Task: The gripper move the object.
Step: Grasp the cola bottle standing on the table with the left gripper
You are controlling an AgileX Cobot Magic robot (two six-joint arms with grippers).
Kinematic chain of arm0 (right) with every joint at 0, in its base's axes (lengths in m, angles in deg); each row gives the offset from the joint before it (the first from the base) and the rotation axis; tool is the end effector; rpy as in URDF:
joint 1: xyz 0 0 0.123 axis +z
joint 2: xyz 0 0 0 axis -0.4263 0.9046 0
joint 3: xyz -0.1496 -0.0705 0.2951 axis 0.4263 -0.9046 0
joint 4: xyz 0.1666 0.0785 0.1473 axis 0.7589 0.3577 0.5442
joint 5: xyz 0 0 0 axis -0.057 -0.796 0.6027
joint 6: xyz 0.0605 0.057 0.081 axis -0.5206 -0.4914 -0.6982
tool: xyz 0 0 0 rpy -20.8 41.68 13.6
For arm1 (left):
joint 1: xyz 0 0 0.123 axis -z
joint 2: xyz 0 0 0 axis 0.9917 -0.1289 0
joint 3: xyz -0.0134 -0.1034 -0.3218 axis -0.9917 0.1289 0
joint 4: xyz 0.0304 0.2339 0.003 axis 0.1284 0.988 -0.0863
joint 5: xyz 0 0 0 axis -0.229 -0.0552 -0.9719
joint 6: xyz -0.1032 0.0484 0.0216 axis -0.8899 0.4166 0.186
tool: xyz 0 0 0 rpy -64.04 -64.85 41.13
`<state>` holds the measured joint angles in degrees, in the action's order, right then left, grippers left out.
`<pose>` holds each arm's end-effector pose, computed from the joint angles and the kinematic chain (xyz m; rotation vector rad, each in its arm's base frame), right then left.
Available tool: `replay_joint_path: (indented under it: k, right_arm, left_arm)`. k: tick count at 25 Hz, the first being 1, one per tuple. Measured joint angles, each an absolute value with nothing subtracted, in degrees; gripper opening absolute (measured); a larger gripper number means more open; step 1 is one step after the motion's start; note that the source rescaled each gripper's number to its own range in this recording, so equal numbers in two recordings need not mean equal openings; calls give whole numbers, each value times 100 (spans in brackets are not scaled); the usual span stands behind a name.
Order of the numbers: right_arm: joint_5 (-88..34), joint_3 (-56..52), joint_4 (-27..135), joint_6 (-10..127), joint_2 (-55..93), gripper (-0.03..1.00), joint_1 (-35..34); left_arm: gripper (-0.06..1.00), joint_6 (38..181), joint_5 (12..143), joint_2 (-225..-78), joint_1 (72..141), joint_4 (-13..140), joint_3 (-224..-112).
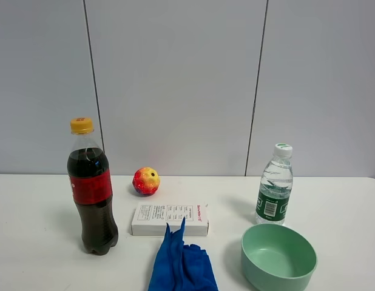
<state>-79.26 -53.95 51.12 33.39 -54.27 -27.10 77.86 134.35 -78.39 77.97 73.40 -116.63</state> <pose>-0.0502 0.0109 0.2553 0.0686 2.0556 0.1124 -0.0492 -0.0109 0.2555 -0.0390 2.0467 -0.0062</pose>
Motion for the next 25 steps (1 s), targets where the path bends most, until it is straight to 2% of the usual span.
replay_joint_path:
  k: [20, 25]
  right_arm:
    - [-7926, -5395, 5112, 3339, -5427, 100, -2710]
    - [-7926, -5395, 5112, 3339, -5427, 100, -2710]
  left_arm:
    - [100, 7785, 13421, -7839, 7797, 7317, -11712]
    - [100, 7790, 12354, -7839, 7797, 7117, -12347]
